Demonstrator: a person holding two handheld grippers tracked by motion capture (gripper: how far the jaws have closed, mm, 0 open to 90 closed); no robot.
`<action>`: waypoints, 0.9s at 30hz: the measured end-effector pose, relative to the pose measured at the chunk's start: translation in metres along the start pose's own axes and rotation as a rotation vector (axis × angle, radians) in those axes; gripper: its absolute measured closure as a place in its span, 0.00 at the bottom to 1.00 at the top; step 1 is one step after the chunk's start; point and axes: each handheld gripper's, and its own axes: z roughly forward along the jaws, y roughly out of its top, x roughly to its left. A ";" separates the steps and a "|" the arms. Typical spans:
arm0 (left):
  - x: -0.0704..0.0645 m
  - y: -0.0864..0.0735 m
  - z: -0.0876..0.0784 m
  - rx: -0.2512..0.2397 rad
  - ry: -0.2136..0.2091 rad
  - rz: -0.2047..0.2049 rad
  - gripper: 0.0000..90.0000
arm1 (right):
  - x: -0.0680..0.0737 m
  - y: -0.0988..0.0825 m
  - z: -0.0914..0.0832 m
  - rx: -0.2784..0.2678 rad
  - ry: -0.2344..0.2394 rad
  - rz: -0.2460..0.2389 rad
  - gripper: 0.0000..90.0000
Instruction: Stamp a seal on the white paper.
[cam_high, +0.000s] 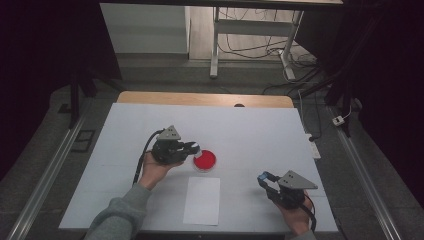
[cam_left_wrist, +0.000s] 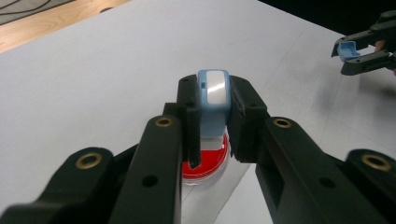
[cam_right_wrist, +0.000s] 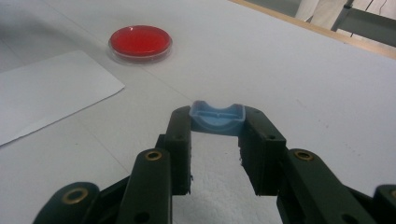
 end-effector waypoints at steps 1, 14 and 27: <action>0.000 0.000 -0.001 0.000 -0.003 0.000 0.85 | 0.000 0.000 0.000 0.000 0.000 0.000 0.72; -0.006 0.001 -0.009 0.012 -0.046 0.027 0.85 | 0.000 0.000 0.000 -0.002 0.000 0.001 0.72; -0.011 0.001 -0.013 0.026 -0.077 0.046 0.85 | -0.001 0.000 -0.001 -0.005 -0.001 0.000 0.72</action>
